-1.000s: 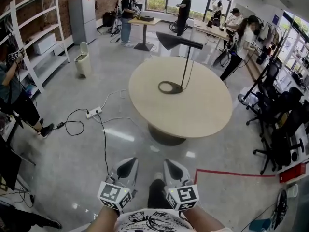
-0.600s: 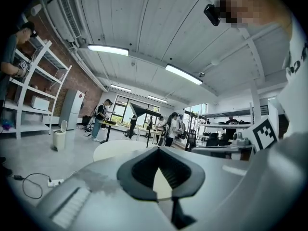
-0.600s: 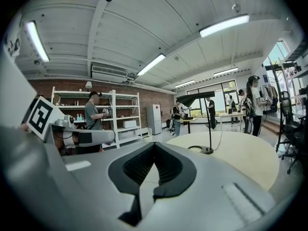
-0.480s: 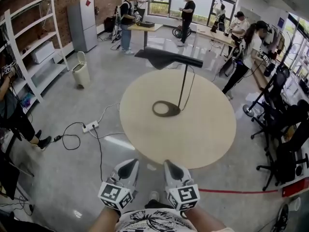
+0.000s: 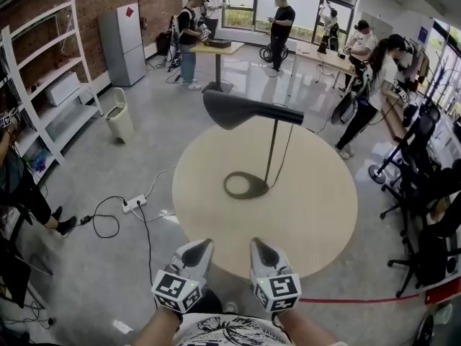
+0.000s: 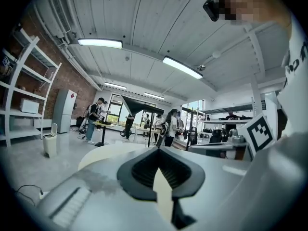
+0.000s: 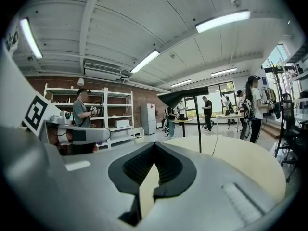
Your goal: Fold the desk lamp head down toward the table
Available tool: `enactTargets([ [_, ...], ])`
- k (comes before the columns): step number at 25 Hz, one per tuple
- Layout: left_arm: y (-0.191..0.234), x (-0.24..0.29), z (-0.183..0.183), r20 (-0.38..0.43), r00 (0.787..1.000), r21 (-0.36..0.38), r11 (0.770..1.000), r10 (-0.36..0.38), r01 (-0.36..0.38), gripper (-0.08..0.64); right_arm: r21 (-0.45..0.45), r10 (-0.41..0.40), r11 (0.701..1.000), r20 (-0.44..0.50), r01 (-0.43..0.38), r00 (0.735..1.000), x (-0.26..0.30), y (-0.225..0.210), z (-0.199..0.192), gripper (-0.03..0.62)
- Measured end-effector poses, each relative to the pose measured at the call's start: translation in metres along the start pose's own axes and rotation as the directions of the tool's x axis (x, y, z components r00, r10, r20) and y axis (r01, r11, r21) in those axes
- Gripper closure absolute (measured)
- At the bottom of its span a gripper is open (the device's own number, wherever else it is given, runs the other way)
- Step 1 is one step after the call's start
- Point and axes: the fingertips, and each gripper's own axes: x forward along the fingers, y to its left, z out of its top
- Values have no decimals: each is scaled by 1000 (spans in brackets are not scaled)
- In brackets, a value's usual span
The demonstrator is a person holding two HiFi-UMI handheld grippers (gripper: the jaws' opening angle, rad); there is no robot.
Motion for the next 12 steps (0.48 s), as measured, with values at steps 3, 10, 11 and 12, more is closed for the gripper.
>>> enactTargets([
  [3,20,18,9,3,1000,-17,1000,-2,2,555,7,2,1000,-2,-2,1000,18,-8,7,584],
  [10,54,79,28,-9,997,-11,997,-82,82,555,-10,-39,999,7,39,999,66,-34,31,584],
  [11,59,87,33,-12,995,3,995,-95,95,555,-3,-50,999,9,50,999,74,-39,35,584],
  [12,66,95,38,-12,994,18,994,-104,105,555,1,-61,998,12,61,998,83,-44,40,584],
])
